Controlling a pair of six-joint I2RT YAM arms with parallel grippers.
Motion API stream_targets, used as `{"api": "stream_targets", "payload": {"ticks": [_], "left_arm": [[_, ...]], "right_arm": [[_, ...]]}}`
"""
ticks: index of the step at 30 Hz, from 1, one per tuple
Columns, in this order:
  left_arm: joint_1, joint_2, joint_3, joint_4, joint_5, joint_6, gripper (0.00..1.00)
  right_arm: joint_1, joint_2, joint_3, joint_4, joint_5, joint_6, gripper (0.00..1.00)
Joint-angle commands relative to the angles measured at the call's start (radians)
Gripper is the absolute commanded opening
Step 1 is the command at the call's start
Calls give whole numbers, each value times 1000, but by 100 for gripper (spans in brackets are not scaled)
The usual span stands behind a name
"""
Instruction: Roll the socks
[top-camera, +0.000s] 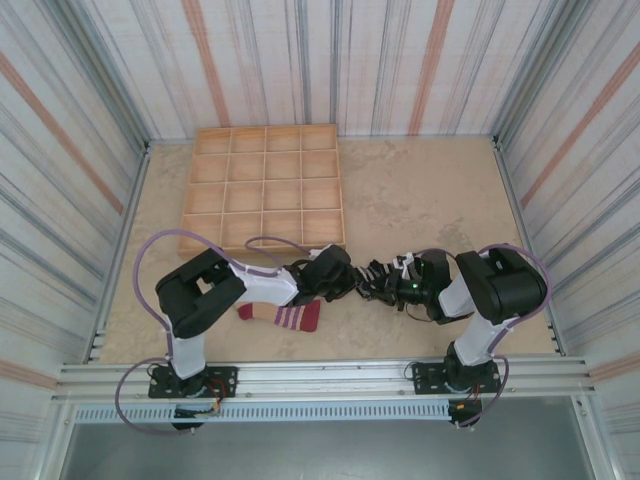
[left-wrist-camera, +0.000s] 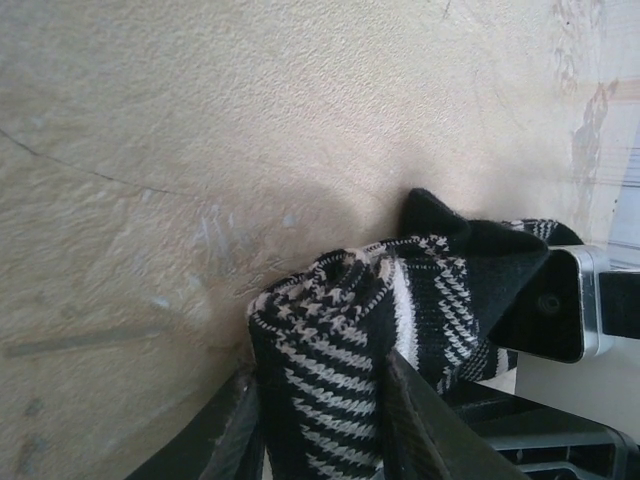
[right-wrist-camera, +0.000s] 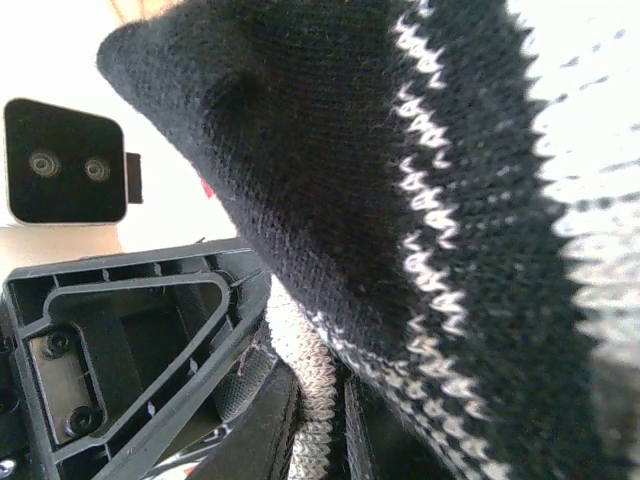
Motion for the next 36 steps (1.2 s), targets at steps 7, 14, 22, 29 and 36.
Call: {"api": "stream_targets", "payload": {"ticks": [7, 14, 22, 29, 36], "left_arm": [[-4, 57, 18, -122, 1, -16, 23], [11, 44, 28, -179, 5, -3, 0], [29, -16, 45, -254, -7, 94, 0], [36, -45, 19, -201, 8, 154, 0], [34, -74, -3, -199, -7, 186, 0]], "right_arm": [[-20, 70, -51, -369, 160, 31, 0], [-20, 6, -22, -479, 162, -27, 23], [-20, -346, 132, -948, 215, -222, 49], [-47, -476, 248, -1180, 244, -327, 53], [-57, -403, 247, -1077, 287, -333, 51]]}}
